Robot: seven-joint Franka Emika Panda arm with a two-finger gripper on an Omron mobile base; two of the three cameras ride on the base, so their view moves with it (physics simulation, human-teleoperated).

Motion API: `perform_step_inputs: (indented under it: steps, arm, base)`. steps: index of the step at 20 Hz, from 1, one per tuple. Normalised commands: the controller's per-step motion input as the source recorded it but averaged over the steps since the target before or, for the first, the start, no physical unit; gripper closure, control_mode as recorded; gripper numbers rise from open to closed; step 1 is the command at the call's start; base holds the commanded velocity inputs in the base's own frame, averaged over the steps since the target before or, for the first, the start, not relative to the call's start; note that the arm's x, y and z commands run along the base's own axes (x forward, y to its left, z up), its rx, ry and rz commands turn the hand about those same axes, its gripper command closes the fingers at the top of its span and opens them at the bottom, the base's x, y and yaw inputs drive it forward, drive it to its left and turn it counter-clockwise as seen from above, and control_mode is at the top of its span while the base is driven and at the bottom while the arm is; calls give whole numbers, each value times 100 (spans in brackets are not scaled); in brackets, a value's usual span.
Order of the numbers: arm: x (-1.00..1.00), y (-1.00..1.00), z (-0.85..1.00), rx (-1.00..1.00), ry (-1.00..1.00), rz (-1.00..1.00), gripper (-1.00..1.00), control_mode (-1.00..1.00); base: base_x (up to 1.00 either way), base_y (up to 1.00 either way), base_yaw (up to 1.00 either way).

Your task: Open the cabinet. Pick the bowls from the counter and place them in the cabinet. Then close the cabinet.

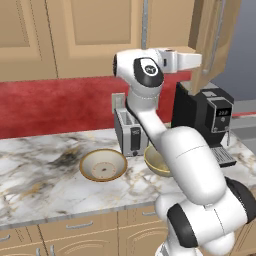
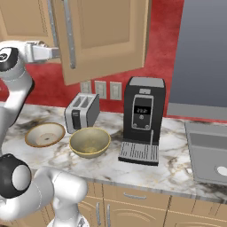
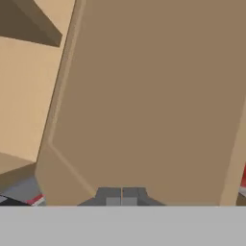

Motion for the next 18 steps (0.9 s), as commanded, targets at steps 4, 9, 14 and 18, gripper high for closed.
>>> perform_step_inputs:
  steps: [4,9,14,18]
  arm:
    - [-90,-43,10,0,0,-24,100,-100]
    - [-89,-46,1,0,0,-25,100,-100]
    - [-43,-50,0,-1,-4,-21,100,-100]
    - [-19,-59,0,0,-7,-15,100,-100]
  base:
    - [0,0,0]
    - [0,0,0]
    - [0,0,0]
    - [0,0,0]
